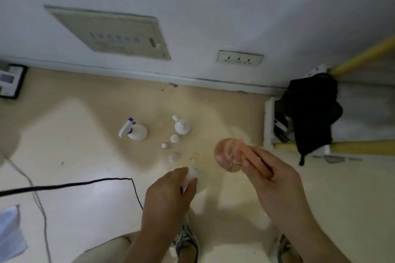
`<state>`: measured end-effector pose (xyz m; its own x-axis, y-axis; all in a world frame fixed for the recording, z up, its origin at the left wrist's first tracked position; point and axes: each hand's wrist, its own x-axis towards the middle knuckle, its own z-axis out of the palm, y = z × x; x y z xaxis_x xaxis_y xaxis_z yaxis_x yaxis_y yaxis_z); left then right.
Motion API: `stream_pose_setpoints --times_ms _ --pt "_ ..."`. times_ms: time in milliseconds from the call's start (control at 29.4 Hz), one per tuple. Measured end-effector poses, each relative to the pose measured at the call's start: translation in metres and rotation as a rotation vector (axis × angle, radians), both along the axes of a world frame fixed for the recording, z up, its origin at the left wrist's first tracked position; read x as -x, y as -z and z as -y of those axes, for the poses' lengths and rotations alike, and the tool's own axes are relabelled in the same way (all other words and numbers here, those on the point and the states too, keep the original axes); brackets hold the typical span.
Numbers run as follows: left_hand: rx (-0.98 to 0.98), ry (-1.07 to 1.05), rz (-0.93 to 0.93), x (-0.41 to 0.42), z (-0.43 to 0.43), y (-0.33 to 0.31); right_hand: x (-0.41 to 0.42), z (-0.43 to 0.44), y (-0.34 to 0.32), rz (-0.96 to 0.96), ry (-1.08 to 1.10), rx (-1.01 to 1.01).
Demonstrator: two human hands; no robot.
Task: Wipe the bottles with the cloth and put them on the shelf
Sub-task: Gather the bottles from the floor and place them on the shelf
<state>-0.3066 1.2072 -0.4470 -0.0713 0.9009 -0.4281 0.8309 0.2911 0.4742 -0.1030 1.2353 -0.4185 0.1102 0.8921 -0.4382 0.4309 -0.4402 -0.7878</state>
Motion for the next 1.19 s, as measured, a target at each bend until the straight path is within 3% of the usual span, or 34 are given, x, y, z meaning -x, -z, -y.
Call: stream_pose_setpoints --times_ms 170,306,442,545,647,817,1021,1123,1191 --pt "-0.234 -0.210 0.129 -0.126 -0.030 -0.152 -0.096 0.005 -0.158 -0.180 0.013 -0.074" --pt "-0.407 -0.119 0.085 -0.196 -0.039 -0.236 -0.164 0.016 -0.248 -0.257 -0.060 -0.161" --pt "-0.479 0.056 0.155 -0.307 -0.032 -0.319 -0.296 0.052 -0.329 -0.193 0.045 -0.252" --pt "-0.519 0.170 0.260 -0.396 -0.030 -0.334 -0.399 0.066 -0.360 -0.076 0.327 -0.361" --pt "-0.451 0.214 0.215 -0.436 -0.040 -0.325 -0.458 0.035 -0.348 -0.004 0.413 -0.383" --pt "-0.389 0.183 0.135 -0.525 -0.058 -0.295 -0.544 -0.052 -0.306 0.007 0.217 -0.372" --pt "-0.418 0.191 0.123 -0.612 -0.070 -0.281 -0.564 -0.101 -0.291 0.038 -0.113 -0.438" --pt "-0.387 0.154 0.106 -0.634 -0.084 -0.270 -0.565 -0.115 -0.297 0.186 -0.218 -0.405" --pt "-0.355 0.097 0.195 -0.640 -0.090 -0.264 -0.564 -0.125 -0.302 0.292 -0.291 -0.309"
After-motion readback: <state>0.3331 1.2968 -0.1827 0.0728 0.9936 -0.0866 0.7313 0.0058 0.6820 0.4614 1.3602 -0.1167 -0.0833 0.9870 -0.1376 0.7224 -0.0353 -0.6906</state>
